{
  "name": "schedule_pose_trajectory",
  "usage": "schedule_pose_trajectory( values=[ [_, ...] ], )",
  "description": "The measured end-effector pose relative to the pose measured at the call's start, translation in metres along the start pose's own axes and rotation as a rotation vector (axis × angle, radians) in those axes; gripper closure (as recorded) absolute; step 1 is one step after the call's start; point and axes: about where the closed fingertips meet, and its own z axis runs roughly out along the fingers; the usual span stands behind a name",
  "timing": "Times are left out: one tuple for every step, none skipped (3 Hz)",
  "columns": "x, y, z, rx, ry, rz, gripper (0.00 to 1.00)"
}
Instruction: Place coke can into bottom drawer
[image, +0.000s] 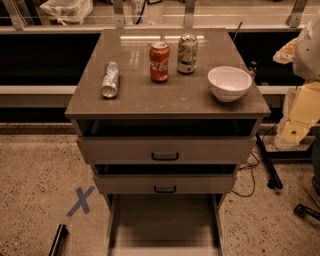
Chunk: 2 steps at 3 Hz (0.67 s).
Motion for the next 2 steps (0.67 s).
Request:
schedule_pose_trajectory(
  values=[
    [0.0, 0.0, 0.0, 0.0, 0.0, 0.0, 0.0],
    [-0.017, -0.013, 0.007, 0.008, -0.022, -0.039, 0.0]
  ],
)
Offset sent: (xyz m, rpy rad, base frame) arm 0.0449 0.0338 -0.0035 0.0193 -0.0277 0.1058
